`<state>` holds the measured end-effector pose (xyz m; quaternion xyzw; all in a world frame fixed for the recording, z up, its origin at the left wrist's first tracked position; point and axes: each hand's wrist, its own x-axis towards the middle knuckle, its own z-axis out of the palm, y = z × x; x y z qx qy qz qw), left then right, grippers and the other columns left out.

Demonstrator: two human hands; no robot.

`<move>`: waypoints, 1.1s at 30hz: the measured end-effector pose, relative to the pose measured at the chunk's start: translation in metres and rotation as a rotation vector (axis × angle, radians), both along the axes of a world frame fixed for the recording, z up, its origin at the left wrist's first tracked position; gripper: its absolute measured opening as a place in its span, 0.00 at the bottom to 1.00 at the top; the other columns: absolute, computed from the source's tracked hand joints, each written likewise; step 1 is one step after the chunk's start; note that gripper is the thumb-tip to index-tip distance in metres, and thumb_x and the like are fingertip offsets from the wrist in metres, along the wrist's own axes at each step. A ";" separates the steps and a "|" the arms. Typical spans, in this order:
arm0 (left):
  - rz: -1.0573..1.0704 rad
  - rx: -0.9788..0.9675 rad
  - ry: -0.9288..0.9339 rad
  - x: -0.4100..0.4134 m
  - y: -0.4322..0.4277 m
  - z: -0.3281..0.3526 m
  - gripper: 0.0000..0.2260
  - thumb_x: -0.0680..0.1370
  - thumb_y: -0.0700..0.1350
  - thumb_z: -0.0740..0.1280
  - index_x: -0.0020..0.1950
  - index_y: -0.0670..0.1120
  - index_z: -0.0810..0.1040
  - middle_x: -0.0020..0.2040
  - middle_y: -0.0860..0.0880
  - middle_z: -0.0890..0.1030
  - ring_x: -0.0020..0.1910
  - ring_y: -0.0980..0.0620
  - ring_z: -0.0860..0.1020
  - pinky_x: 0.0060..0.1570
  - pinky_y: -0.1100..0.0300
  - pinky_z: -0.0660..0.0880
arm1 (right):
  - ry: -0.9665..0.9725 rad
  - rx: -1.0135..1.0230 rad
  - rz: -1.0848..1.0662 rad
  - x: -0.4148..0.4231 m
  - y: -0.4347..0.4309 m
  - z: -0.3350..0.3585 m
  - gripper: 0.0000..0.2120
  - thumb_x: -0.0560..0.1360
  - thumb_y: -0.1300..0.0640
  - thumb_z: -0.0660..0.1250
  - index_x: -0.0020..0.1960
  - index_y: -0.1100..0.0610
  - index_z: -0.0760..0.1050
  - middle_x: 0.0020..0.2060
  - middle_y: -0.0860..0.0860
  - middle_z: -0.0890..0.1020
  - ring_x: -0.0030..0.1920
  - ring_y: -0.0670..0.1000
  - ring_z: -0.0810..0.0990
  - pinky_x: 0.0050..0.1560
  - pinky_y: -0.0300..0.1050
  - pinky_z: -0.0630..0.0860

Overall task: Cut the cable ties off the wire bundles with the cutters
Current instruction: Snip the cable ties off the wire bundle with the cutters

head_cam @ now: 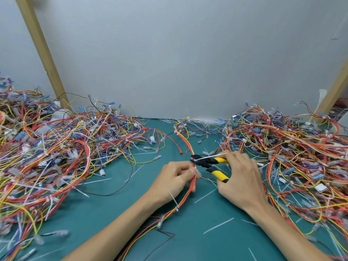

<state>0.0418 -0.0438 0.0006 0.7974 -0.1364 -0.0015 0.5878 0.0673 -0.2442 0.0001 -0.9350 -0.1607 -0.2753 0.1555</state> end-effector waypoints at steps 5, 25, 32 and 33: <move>-0.001 0.011 -0.008 0.000 0.000 -0.001 0.15 0.82 0.42 0.60 0.37 0.51 0.77 0.27 0.51 0.79 0.22 0.63 0.70 0.27 0.74 0.64 | 0.021 0.004 0.000 -0.002 0.001 0.001 0.21 0.60 0.57 0.75 0.53 0.49 0.77 0.41 0.43 0.74 0.43 0.52 0.71 0.46 0.47 0.65; -0.028 -0.023 0.014 0.002 0.000 -0.003 0.13 0.82 0.42 0.60 0.40 0.48 0.78 0.27 0.52 0.80 0.22 0.64 0.71 0.26 0.74 0.63 | 0.028 -0.048 -0.088 -0.004 0.002 0.001 0.14 0.64 0.40 0.65 0.33 0.50 0.68 0.25 0.45 0.71 0.29 0.53 0.70 0.31 0.43 0.58; -0.031 0.007 0.008 0.003 0.000 -0.003 0.13 0.82 0.42 0.59 0.41 0.47 0.78 0.27 0.54 0.80 0.23 0.65 0.71 0.27 0.76 0.64 | 0.052 -0.052 -0.088 -0.003 0.001 0.000 0.15 0.64 0.38 0.60 0.34 0.50 0.69 0.24 0.45 0.70 0.30 0.53 0.72 0.31 0.43 0.61; -0.029 0.011 0.006 0.004 0.000 -0.004 0.13 0.82 0.42 0.59 0.41 0.48 0.78 0.27 0.54 0.80 0.23 0.65 0.72 0.27 0.75 0.64 | 0.052 -0.057 -0.088 -0.003 0.001 0.000 0.16 0.64 0.37 0.60 0.34 0.50 0.69 0.24 0.45 0.71 0.30 0.53 0.72 0.31 0.43 0.61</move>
